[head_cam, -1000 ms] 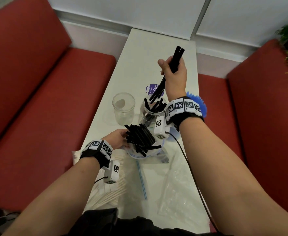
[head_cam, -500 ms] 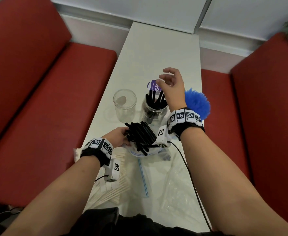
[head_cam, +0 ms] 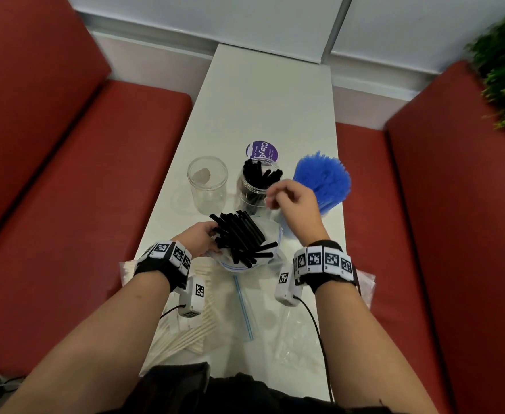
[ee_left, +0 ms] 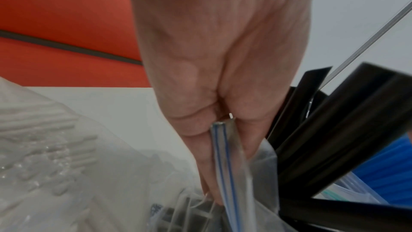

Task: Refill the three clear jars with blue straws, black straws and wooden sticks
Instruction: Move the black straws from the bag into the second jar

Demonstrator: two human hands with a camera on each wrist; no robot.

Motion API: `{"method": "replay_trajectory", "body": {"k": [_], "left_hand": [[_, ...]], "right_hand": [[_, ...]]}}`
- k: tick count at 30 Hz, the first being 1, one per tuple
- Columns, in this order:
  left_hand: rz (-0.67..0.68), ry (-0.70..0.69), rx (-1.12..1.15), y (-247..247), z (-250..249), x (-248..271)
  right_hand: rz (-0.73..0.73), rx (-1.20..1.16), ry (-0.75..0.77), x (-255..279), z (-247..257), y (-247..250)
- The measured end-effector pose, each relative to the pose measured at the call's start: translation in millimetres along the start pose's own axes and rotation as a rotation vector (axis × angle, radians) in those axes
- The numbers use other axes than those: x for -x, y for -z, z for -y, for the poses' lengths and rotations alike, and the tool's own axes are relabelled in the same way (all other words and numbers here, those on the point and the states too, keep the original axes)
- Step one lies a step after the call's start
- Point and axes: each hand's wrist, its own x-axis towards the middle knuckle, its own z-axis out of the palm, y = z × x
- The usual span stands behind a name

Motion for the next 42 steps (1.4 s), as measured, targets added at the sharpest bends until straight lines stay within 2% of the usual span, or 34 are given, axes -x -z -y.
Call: {"method": "replay_trajectory", "body": {"k": [5,9,13,17,18,20,23,28,34,38,42], "left_hand": [[-0.004,-0.008,-0.014,-1.3,-1.9,4.8],[0.008,-0.032,-0.025,-6.3,-3.6,8.2],[0.015,-0.058,0.000,-8.6,-3.1,9.6],[-0.014,-0.063,-0.014,-4.7,-1.7,10.7],[-0.021,-0.060,-0.010,-3.7,-1.2,11.3],[-0.030,-0.063,-0.003,-3.6,-0.7,12.1],[-0.024,-0.077,0.025,-5.7,0.0,13.0],[-0.014,-0.071,0.066,-8.5,-2.3,14.9],[-0.032,-0.076,0.149,-6.9,-4.1,17.4],[-0.028,-0.069,0.153,-10.8,-4.0,16.2],[-0.004,-0.062,0.185,-14.3,-3.6,16.3]], "right_hand": [[0.198,0.321,-0.230,27.9,-26.9,15.2],[0.354,0.519,-0.324,43.1,-35.8,15.0],[0.354,0.488,-0.316,48.0,-36.0,2.1],[0.165,0.497,-0.275,54.3,-35.8,10.3],[0.188,0.546,-0.273,54.9,-36.3,14.9],[0.325,0.649,-0.295,55.8,-37.6,20.8],[0.443,0.655,-0.343,58.1,-38.6,18.6],[0.390,0.653,-0.289,64.3,-48.0,-4.2],[0.119,0.575,-0.308,85.6,-67.2,-18.7],[0.171,0.641,-0.388,93.1,-75.3,-25.9],[0.182,0.776,-0.297,90.2,-71.2,-41.4]]}}
